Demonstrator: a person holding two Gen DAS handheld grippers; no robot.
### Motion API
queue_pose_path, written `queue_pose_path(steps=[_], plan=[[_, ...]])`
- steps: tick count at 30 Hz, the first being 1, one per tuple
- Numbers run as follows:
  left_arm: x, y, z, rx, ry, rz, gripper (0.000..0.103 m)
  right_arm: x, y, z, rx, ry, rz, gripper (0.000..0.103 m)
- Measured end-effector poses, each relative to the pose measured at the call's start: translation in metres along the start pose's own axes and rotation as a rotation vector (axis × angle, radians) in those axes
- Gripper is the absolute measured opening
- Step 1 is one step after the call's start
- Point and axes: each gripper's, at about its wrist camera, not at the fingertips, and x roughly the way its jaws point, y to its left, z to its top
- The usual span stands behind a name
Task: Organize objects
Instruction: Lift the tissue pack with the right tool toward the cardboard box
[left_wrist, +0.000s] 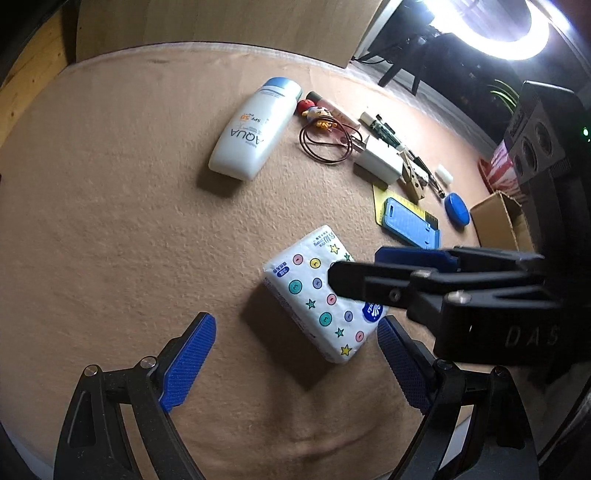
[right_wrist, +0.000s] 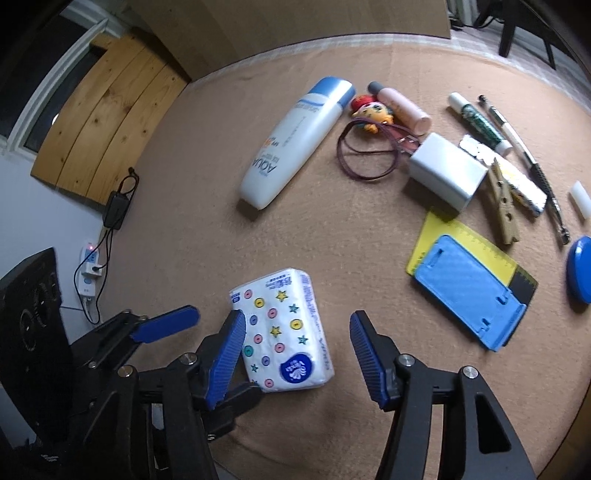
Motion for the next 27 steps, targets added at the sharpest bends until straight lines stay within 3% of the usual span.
queue_pose_path(steps=[3,7,11,13,20,27], plan=[[0.002,0.0,0.001,-0.001,0.001,-0.007,0.078,0.007,0.0,-0.001,0.009,0.03,0.024,0.053],[0.007,-0.001,0.001,-0.005,0.022,-0.021,0.066,0.013,-0.002,-0.005,0.02,0.06,0.047,0.039],[0.011,-0.011,-0.001,0.006,0.036,-0.057,0.052,0.014,-0.003,-0.009,0.029,0.063,0.059,0.032],[0.01,-0.02,-0.002,0.035,0.033,-0.051,0.052,0.01,-0.004,-0.013,0.038,0.054,0.07,0.028],[0.008,-0.056,0.0,0.11,0.028,-0.084,0.052,-0.018,-0.023,-0.031,0.092,-0.005,0.074,0.028],[-0.007,-0.117,-0.002,0.241,0.0,-0.156,0.052,-0.075,-0.048,-0.06,0.158,-0.117,0.042,0.028]])
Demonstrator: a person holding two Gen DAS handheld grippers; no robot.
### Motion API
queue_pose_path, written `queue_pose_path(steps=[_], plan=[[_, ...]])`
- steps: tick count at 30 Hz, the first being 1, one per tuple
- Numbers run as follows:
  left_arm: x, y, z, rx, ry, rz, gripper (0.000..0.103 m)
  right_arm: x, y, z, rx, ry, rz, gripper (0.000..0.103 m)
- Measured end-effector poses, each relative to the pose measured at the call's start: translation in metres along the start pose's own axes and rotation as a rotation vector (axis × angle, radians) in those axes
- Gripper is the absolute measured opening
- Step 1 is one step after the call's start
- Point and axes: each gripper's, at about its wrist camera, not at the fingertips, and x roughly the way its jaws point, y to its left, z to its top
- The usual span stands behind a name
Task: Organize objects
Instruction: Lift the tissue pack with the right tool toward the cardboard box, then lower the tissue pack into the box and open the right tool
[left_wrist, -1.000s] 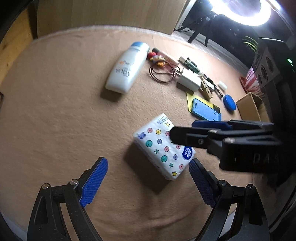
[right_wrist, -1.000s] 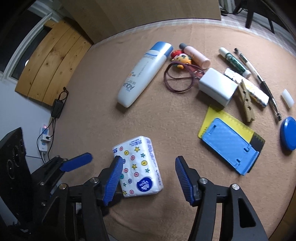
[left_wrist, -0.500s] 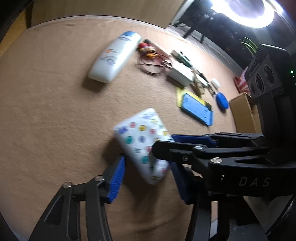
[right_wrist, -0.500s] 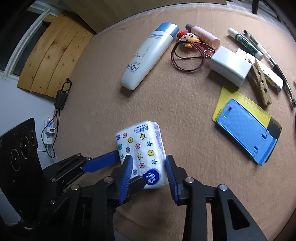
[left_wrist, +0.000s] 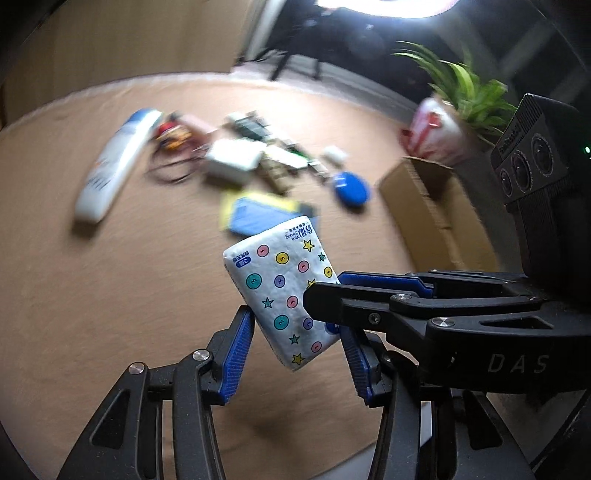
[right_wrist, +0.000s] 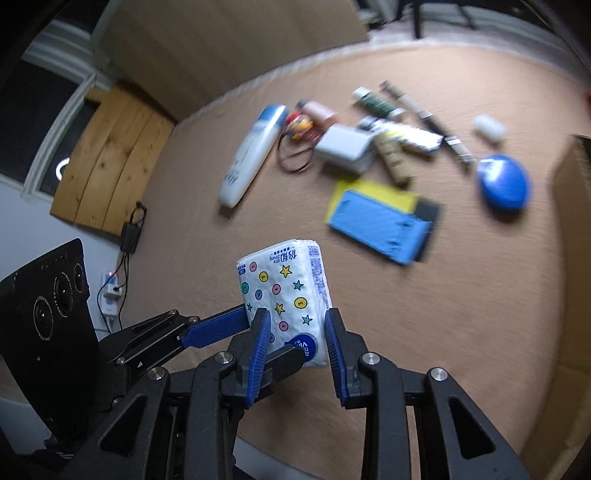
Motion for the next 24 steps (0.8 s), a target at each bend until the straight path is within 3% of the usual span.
queue_pose_path(steps=[11,18,24], plan=[[0.011,-0.116,0.013,0.234,-0.012,-0.129,0.052,-0.104,-0.065,-0.033,0.107,-0.178,-0.092,0.028],[0.025,-0.177,0.017,0.321,-0.004,-0.173,0.052,-0.143,-0.104,-0.053,0.176,-0.25,-0.133,0.028],[0.035,-0.205,0.016,0.365,0.008,-0.188,0.052,-0.162,-0.129,-0.066,0.23,-0.283,-0.155,0.028]])
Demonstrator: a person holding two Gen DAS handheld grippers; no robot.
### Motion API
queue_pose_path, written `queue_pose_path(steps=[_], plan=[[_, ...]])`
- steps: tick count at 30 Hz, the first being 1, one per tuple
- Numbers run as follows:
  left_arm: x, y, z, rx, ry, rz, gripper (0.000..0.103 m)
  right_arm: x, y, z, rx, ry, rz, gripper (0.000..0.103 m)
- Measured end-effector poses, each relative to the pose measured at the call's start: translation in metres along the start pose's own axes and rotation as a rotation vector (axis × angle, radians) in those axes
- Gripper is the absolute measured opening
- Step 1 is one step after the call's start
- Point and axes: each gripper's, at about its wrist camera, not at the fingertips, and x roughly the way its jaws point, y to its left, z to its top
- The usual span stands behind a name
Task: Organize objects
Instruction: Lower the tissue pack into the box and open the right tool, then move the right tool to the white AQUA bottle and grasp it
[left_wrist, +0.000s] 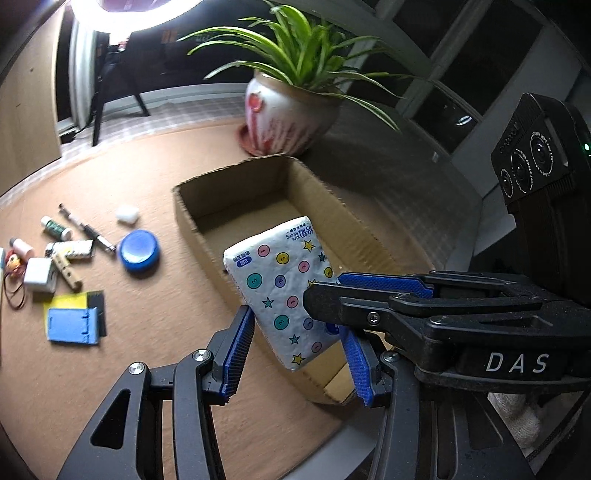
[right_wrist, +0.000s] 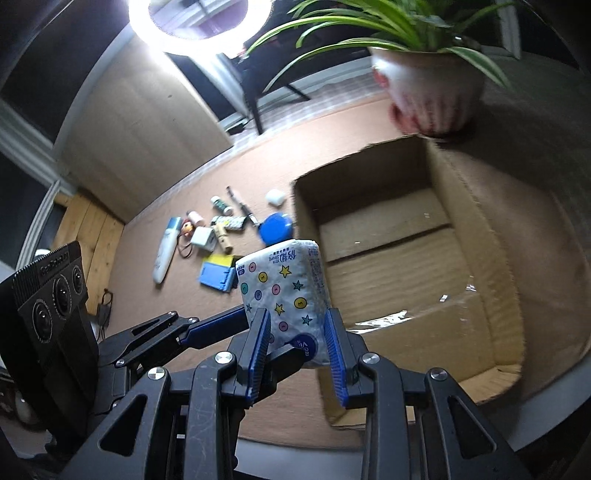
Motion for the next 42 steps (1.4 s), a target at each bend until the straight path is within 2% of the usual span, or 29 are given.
queue_pose_path(steps=[4,5,6,7,8,9,10,16,23,36,42], plan=[[0.006,-0.007,0.004,0.02,0.001,-0.002,0.052,-0.006,-0.009,-0.001,0.014,-0.012,-0.017,0.028],[0.005,-0.007,0.004,0.023,-0.002,0.003,0.058,-0.008,-0.009,-0.001,0.011,-0.018,-0.027,0.028],[0.006,-0.007,0.005,0.024,0.002,0.013,0.077,-0.01,-0.008,-0.001,-0.002,-0.036,-0.046,0.03],[0.006,-0.006,0.006,0.022,-0.001,0.024,0.085,-0.012,-0.008,-0.001,-0.011,-0.05,-0.059,0.044],[0.003,-0.004,0.006,0.019,-0.02,0.036,0.089,-0.014,-0.007,0.0,-0.021,-0.064,-0.088,0.054],[-0.001,-0.002,0.006,0.017,-0.03,0.046,0.089,-0.015,-0.007,0.001,-0.021,-0.075,-0.103,0.069],[-0.003,0.001,0.006,0.007,-0.032,0.067,0.089,-0.016,-0.007,0.001,-0.018,-0.089,-0.113,0.071],[-0.017,0.032,0.001,-0.061,-0.042,0.105,0.089,-0.014,-0.008,0.008,0.007,-0.106,-0.121,0.071],[-0.047,0.083,-0.013,-0.16,-0.065,0.162,0.089,-0.004,0.012,0.015,-0.006,-0.099,-0.077,0.071],[-0.125,0.212,-0.052,-0.373,-0.106,0.311,0.089,0.05,0.089,0.033,-0.096,-0.023,0.021,0.071],[-0.162,0.268,-0.063,-0.396,-0.109,0.389,0.089,0.081,0.131,0.041,-0.124,0.006,0.064,0.071]])
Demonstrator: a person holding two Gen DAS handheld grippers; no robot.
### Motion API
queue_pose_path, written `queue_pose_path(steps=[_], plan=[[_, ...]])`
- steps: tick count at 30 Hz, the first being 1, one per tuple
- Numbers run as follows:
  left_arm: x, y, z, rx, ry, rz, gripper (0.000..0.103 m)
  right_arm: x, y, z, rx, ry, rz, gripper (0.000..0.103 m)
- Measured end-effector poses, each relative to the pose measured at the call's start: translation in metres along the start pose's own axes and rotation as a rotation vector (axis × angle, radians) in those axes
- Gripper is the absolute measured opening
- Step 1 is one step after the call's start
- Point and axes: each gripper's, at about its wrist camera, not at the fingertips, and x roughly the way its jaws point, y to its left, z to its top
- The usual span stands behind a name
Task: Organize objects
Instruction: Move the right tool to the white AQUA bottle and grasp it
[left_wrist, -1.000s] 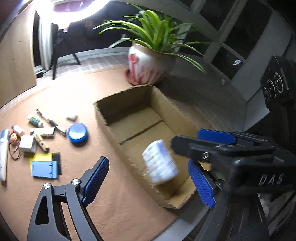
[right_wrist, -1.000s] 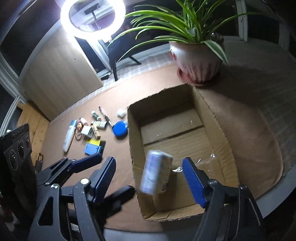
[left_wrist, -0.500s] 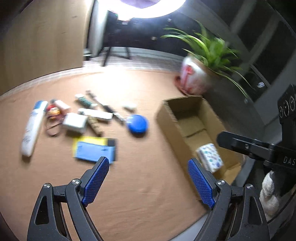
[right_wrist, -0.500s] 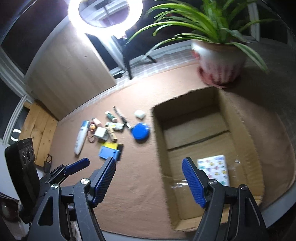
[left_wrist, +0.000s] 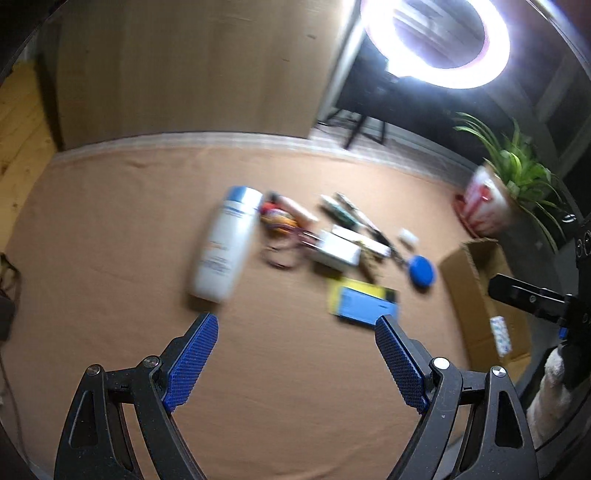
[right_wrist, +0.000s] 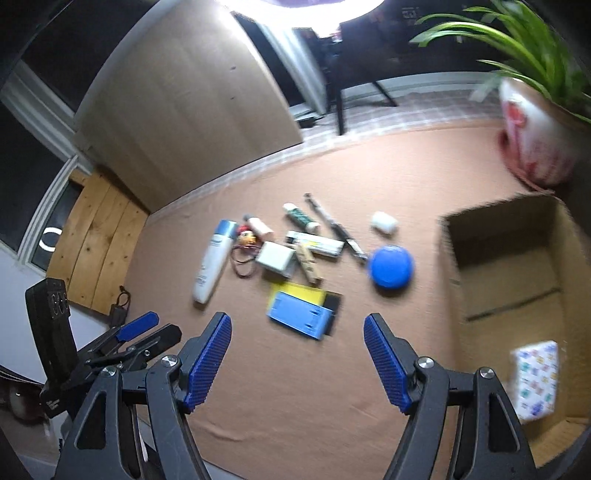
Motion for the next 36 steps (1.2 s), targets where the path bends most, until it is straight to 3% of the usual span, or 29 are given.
queue_pose_path(steps=[4,12,17,22,26,36], plan=[[0.0,0.039,0.024,0.025,-0.012,0.045,0.089,0.025,0.025,0.011,0.002,0.021,0.042,0.071],[0.039,0.084,0.059,0.055,0.054,-0.006,0.088,0.093,0.076,0.044,0.022,0.099,0.137,0.07],[0.072,0.087,0.064,0.078,0.113,-0.045,0.083,0.139,0.092,0.06,0.057,0.171,0.187,0.052],[0.098,0.092,0.066,0.054,0.159,-0.1,0.078,0.185,0.102,0.071,0.083,0.231,0.185,0.043],[0.111,0.094,0.067,0.041,0.181,-0.128,0.075,0.21,0.108,0.076,0.088,0.264,0.174,0.042],[0.128,0.096,0.065,0.023,0.219,-0.195,0.052,0.241,0.111,0.075,0.109,0.32,0.104,0.042]])
